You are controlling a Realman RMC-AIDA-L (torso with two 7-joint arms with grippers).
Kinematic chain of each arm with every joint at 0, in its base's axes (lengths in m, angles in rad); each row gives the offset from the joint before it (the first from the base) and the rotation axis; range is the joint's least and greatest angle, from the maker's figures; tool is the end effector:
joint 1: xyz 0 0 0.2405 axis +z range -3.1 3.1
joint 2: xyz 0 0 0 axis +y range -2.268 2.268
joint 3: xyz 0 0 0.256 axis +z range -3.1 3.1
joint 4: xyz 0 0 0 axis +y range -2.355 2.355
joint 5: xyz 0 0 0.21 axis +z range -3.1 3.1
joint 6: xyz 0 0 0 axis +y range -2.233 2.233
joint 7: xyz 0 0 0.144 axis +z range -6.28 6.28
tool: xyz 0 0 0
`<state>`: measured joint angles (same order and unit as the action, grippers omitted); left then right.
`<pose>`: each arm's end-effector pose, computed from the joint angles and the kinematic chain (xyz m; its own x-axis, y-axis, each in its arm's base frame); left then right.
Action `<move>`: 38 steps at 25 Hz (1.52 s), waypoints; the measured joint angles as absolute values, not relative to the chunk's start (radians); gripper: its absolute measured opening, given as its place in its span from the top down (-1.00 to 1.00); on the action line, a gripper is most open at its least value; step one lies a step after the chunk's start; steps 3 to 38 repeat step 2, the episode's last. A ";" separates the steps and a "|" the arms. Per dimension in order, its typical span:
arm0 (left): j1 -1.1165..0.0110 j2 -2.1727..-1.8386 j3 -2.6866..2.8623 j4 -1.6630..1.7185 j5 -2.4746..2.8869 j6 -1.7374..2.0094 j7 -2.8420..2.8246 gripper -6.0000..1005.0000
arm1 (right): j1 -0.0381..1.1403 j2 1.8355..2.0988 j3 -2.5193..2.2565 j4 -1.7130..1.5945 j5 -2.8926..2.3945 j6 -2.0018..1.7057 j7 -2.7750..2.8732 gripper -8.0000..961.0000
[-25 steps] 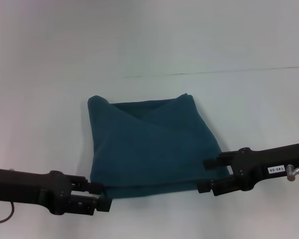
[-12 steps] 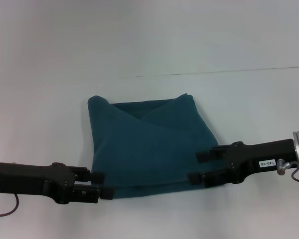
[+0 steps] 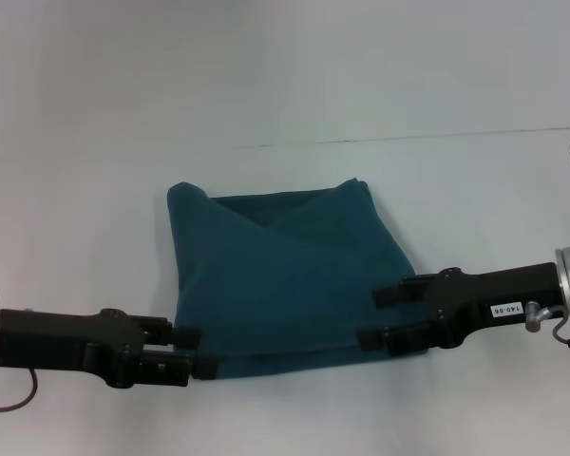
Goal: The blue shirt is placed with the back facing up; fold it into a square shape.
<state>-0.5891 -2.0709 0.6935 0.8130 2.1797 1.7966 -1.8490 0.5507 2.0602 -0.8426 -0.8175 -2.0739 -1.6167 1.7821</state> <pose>-0.2363 0.3213 0.0165 0.7093 0.6290 0.3182 0.6199 -0.7715 0.1434 0.2412 0.3349 0.0072 0.7614 -0.5515 -0.3408 -0.5843 -0.8115 0.0078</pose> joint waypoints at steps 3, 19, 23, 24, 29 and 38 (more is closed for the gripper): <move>-0.589 -2.071 0.693 0.813 2.180 1.796 -1.849 -0.35 | 0.550 2.060 -0.842 -0.818 -2.074 -1.617 1.782 -0.91; -0.589 -2.071 0.693 0.813 2.180 1.796 -1.849 -0.35 | 0.550 2.060 -0.842 -0.818 -2.074 -1.617 1.782 -0.91; -0.589 -2.071 0.693 0.813 2.180 1.796 -1.849 -0.35 | 0.550 2.060 -0.842 -0.818 -2.074 -1.617 1.782 -0.91; -0.589 -2.071 0.693 0.813 2.180 1.796 -1.849 -0.35 | 0.550 2.060 -0.842 -0.818 -2.074 -1.617 1.782 -0.91; -0.589 -2.071 0.693 0.813 2.180 1.796 -1.849 -0.35 | 0.550 2.060 -0.842 -0.818 -2.074 -1.617 1.782 -0.91; -0.589 -2.071 0.693 0.813 2.180 1.796 -1.849 -0.35 | 0.550 2.060 -0.842 -0.818 -2.074 -1.617 1.782 -0.91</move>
